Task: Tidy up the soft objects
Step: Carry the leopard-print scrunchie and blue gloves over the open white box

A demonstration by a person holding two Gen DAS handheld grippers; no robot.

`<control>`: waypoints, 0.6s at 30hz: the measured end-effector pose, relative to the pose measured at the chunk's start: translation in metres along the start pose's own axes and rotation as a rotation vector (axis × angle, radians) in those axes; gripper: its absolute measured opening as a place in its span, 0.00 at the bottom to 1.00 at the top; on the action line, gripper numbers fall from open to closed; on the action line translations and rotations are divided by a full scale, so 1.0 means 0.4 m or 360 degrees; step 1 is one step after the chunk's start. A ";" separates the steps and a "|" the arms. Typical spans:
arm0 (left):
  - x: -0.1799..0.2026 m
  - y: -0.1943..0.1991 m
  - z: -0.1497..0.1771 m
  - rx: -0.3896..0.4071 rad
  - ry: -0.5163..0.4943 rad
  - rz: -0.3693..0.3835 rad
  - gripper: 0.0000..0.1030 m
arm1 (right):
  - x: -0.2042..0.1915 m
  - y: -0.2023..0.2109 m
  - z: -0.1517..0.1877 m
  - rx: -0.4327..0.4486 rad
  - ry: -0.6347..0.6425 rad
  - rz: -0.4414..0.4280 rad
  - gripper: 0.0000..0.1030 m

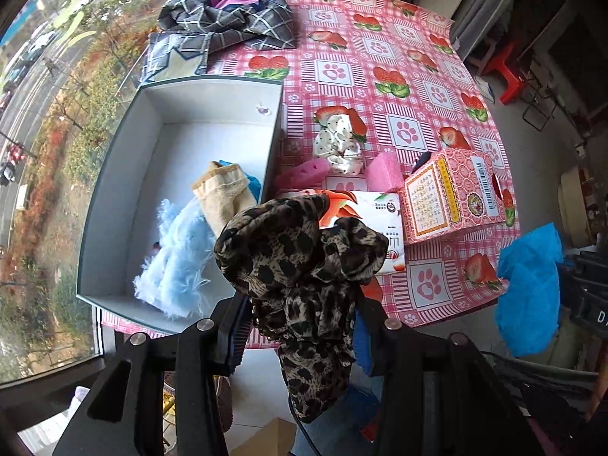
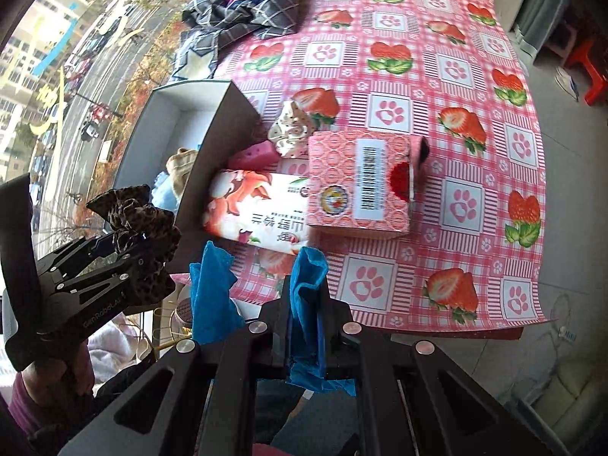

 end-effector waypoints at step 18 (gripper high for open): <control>-0.162 0.025 0.046 0.0051 0.0383 -0.0079 0.47 | -0.187 -0.060 -0.037 -0.0105 0.0330 -0.0037 0.09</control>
Point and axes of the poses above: each gripper's, at about its wrist camera, not at the fingertips, and y roughly against the way its jaws point, x to its right, z to its underside, the point moved 10 cm from there along -y, roughly the way its jaws point, and after that the axes turned 5 degrees about -y, right-handed, at the moved point
